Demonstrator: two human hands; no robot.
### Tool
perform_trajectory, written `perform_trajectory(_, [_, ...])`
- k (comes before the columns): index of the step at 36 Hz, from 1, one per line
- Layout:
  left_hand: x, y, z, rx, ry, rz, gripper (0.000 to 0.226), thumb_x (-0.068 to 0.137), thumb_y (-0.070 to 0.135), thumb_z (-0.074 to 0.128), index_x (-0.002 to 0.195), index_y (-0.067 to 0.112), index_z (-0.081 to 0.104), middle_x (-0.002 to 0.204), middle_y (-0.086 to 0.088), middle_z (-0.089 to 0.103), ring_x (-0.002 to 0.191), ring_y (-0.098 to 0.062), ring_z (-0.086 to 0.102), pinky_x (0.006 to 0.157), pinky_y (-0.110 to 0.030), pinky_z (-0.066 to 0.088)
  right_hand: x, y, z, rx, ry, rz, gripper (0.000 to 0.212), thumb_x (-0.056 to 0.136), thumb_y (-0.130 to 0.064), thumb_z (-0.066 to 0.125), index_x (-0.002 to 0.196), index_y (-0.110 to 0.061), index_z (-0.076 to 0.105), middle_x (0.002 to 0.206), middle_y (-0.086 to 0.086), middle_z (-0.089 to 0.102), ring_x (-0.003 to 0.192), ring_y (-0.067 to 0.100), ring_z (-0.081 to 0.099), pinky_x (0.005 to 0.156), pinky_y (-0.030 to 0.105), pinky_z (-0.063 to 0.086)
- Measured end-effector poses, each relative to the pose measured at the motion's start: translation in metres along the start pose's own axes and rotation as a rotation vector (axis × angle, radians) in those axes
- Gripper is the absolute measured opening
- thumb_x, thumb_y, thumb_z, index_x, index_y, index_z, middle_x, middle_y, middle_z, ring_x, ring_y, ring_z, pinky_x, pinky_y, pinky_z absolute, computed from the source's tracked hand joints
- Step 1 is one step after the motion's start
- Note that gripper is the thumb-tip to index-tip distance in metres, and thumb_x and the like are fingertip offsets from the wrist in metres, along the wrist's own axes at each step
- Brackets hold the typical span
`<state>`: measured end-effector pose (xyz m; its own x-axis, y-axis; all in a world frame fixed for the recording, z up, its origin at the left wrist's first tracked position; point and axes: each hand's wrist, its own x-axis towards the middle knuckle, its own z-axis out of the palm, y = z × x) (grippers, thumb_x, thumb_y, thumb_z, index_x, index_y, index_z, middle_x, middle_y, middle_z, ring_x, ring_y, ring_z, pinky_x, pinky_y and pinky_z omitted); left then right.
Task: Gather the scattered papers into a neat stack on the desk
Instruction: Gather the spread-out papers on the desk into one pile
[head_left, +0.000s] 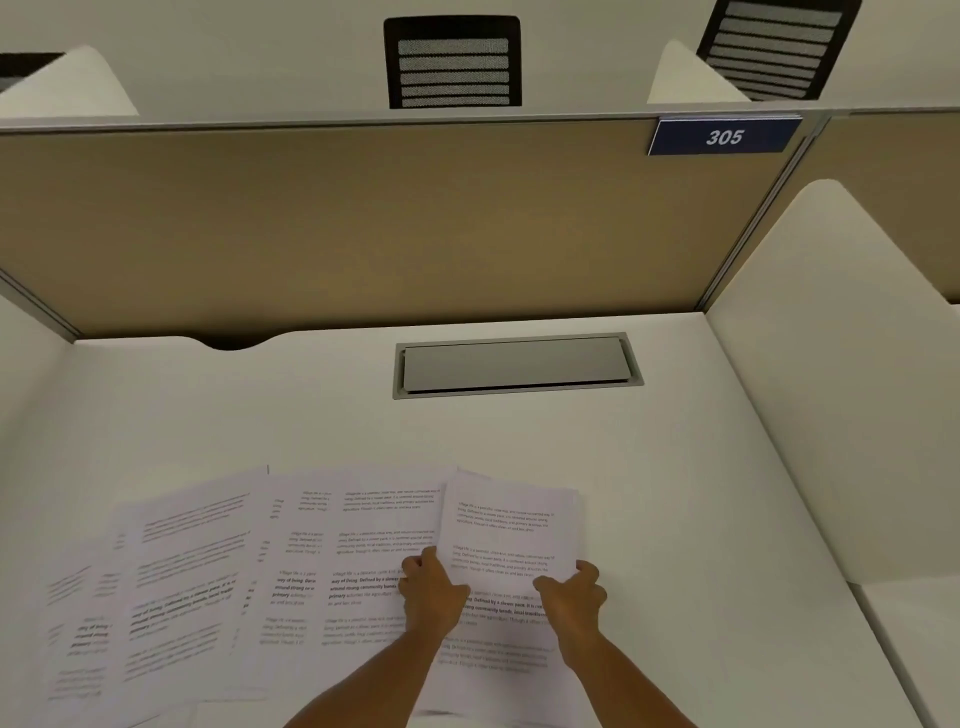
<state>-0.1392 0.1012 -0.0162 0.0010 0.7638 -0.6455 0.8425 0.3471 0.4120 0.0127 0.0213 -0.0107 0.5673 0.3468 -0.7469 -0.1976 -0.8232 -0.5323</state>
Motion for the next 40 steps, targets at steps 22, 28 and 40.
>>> perform_trajectory(22, [-0.007, -0.004, -0.012, -0.374, -0.150, -0.010, 0.033, 0.087, 0.021, 0.065, 0.116, 0.007, 0.060, 0.093, 0.005, 0.065, 0.085, -0.013, 0.063, 0.074, -0.026, 0.055, 0.004, 0.017, -0.004, 0.107, -0.087, 0.118, 0.056, 0.077, -0.022, 0.071, 0.128, -0.006, 0.055, 0.119, 0.015, 0.064, 0.102, 0.032, 0.062, 0.091, 0.043, 0.053])
perform_trajectory(28, [-0.017, -0.014, -0.027, -0.491, -0.213, 0.104, 0.037, 0.090, 0.011, 0.064, 0.126, 0.011, 0.058, 0.120, -0.007, 0.067, 0.102, -0.021, 0.066, 0.090, -0.036, 0.055, -0.009, 0.013, -0.006, 0.197, -0.170, 0.022, 0.055, 0.075, -0.014, 0.074, 0.125, -0.002, 0.052, 0.112, 0.013, 0.066, 0.103, 0.034, 0.065, 0.092, 0.048, 0.056])
perform_trajectory(40, [-0.027, -0.045, -0.078, -0.679, -0.057, 0.124, 0.029, 0.089, 0.008, 0.065, 0.118, 0.012, 0.065, 0.108, -0.006, 0.072, 0.094, -0.023, 0.071, 0.083, -0.041, 0.059, -0.033, -0.002, 0.012, 0.231, -0.352, -0.115, 0.032, 0.088, 0.005, 0.065, 0.115, -0.011, 0.064, 0.093, 0.004, 0.070, 0.085, 0.022, 0.067, 0.067, 0.031, 0.056])
